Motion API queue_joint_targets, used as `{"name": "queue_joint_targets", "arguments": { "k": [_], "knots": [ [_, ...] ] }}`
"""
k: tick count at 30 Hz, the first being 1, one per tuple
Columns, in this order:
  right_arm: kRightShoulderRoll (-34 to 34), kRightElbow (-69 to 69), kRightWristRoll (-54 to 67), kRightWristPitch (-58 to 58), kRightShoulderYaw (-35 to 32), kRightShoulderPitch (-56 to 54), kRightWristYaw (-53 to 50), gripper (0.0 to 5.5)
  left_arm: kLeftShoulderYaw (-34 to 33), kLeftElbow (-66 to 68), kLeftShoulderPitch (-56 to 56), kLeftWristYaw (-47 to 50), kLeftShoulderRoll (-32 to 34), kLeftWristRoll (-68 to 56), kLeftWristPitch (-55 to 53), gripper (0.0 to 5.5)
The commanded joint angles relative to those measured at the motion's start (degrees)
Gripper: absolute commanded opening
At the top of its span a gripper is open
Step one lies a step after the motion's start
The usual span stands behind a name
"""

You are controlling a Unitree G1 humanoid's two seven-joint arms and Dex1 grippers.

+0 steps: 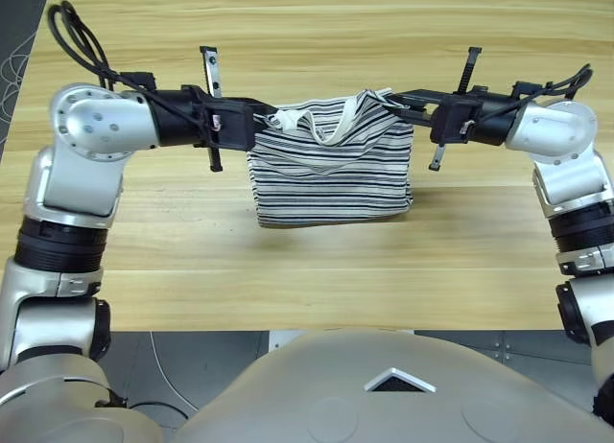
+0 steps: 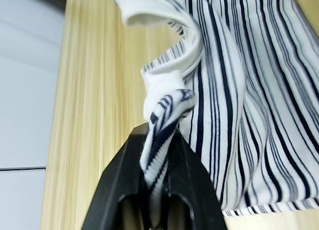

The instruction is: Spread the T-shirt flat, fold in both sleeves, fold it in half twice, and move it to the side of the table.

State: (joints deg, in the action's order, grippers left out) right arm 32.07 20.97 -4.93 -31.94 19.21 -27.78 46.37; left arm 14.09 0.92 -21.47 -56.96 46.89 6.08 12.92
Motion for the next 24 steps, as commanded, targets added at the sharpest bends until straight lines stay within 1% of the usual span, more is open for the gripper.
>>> {"name": "queue_joint_targets", "arguments": {
  "k": [1, 4, 9, 16, 17, 18, 19, 20, 22, 24],
  "knots": [
    [-3.47, 12.56, -9.36, -5.39, 1.65, -6.64, -8.01, 0.1, 2.2, 8.52, -3.22, 2.96, -3.74, 3.95, 0.71, 0.1],
    [-5.33, 22.53, -16.6, -8.94, 3.99, -10.45, -14.78, 0.1, 3.22, 14.49, -4.3, 4.73, -6.58, 5.53, 1.37, 0.1],
    [-9.26, 35.77, -23.53, -11.91, 7.39, -15.75, -22.94, 0.1, 5.05, 26.19, -6.2, 7.91, -8.81, 9.27, 5.57, 0.1],
    [-12.78, 45.26, -28.55, -12.28, 10.44, -18.63, -29.54, 0.1, 4.93, 40.24, -12.65, 14.48, -12.99, 12.21, 9.32, 0.1],
    [-13.1, 46.13, -29.17, -11.8, 10.72, -18.96, -30.66, 0.1, 4.74, 41.43, -13.24, 15.15, -13.61, 12.05, 9.67, 0.45],
    [-13.32, 46.83, -29.74, -11.42, 10.97, -19.27, -31.8, 0.1, 4.43, 42.41, -13.77, 15.63, -14.19, 11.68, 9.94, 0.56],
    [-13.43, 47.37, -30.51, -10.99, 11.33, -19.63, -33.22, 0.37, 4.22, 43.16, -14.29, 16.64, -14.58, 11.72, 10.66, 0.73],
    [-13.58, 47.88, -30.79, -10.71, 11.41, -19.9, -34.15, 0.49, 3.97, 43.99, -14.77, 17.49, -14.95, 11.69, 11.2, 0.89],
    [-13.64, 48.36, -31.65, -10.02, 11.56, -20.47, -36.84, 0.95, 4.04, 45.6, -15.89, 19.61, -15.45, 12.61, 12.01, 1.27],
    [-13.79, 48.85, -32.37, -8.34, 11.43, -21.5, -39.85, 1.3, 5.11, 47.05, -16.3, 20.41, -15.05, 14.22, 13.01, 1.36]
  ]
}}
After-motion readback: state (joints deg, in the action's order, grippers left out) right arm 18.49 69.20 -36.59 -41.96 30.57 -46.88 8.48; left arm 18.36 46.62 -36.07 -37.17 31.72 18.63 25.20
